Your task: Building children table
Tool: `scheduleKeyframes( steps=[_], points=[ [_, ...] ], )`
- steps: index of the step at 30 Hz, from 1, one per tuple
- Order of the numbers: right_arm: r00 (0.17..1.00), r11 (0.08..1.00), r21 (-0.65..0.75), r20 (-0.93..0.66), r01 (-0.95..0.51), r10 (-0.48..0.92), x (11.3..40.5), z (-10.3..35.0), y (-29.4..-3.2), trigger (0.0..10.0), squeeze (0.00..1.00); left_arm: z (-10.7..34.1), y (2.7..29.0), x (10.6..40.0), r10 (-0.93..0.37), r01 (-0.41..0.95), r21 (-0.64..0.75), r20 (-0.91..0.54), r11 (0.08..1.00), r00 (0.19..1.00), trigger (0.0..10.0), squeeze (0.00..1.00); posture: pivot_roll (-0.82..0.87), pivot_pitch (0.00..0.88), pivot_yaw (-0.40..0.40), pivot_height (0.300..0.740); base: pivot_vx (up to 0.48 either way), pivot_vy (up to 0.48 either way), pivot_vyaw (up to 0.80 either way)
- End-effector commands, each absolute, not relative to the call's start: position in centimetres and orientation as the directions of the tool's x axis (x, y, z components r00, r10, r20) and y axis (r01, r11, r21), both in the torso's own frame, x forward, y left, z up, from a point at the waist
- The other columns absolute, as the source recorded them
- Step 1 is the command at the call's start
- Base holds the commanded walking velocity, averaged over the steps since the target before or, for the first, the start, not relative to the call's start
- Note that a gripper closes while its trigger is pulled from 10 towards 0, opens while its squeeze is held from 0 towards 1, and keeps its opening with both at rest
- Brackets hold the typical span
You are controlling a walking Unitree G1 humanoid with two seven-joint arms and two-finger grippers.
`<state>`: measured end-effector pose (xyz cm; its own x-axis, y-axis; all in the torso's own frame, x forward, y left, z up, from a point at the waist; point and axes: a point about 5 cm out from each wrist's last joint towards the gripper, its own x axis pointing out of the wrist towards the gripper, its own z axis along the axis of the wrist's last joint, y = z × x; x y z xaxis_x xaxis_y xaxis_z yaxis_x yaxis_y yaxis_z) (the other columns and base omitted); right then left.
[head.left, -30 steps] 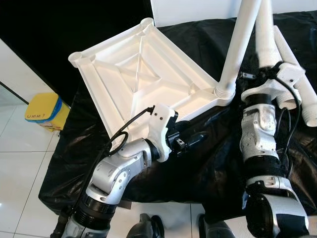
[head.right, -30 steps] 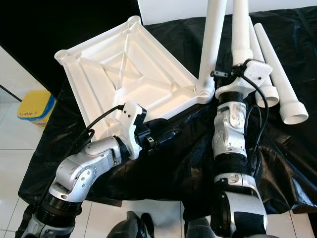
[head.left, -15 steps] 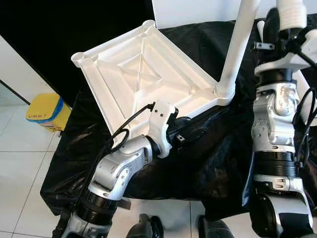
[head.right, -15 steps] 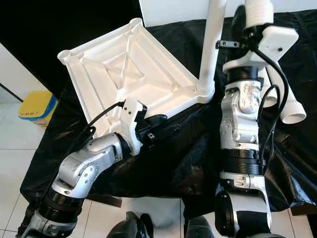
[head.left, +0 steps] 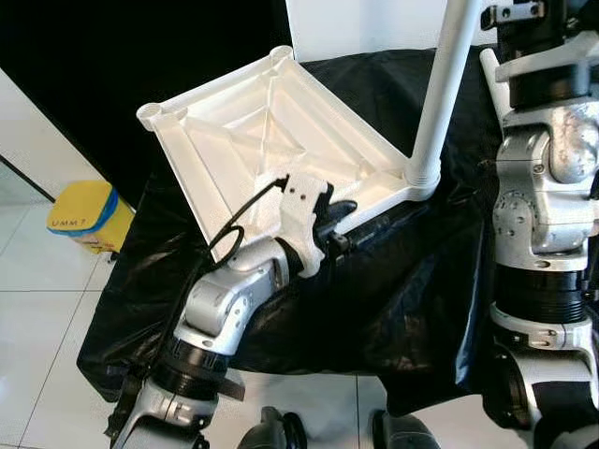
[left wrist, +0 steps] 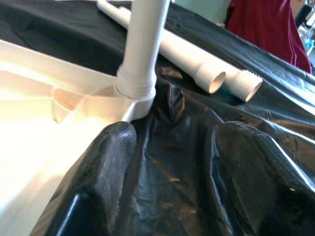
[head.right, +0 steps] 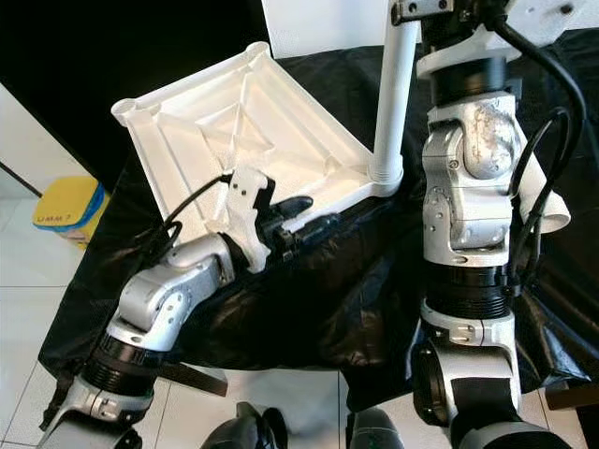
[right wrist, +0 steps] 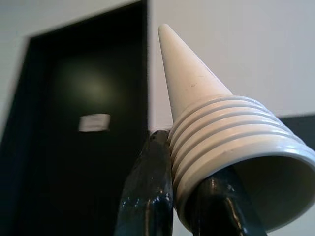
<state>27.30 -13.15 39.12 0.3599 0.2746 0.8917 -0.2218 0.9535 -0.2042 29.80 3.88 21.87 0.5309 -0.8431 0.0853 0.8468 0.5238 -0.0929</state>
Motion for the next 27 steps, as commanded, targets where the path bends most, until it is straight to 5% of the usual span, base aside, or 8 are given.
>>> scheduleKeyframes(
  steps=[1,15,16,27],
  points=[
    [0.296,0.923,-0.272,0.889,-0.272,0.349,26.3,40.0,-11.9,10.0,0.0,21.9,4.5,30.4,-0.829,0.834,-0.095,0.093,0.543,0.551,10.0,0.0,-0.19,0.074,0.103,0.74,0.0,0.0,0.0],
    [0.303,0.851,-0.374,0.817,-0.369,0.491,26.2,39.8,-10.4,10.0,0.0,23.2,5.7,32.0,-0.794,0.807,-0.131,0.146,0.576,0.59,10.0,0.0,-0.19,0.066,0.09,0.74,0.0,0.0,0.0],
    [0.372,0.843,-0.306,0.792,-0.443,0.483,27.1,38.3,-10.6,10.0,0.0,23.5,5.9,32.2,-0.803,0.818,-0.151,0.162,0.555,0.574,10.0,1.0,-0.19,0.062,0.081,0.74,0.0,0.0,0.0],
    [0.595,0.852,-0.076,0.683,-0.519,0.423,28.8,32.4,-13.0,10.0,0.0,25.2,7.1,32.8,-0.795,0.835,-0.267,0.269,0.482,0.544,10.0,1.0,-0.19,0.061,0.071,0.74,0.0,0.0,0.0]
  ],
)
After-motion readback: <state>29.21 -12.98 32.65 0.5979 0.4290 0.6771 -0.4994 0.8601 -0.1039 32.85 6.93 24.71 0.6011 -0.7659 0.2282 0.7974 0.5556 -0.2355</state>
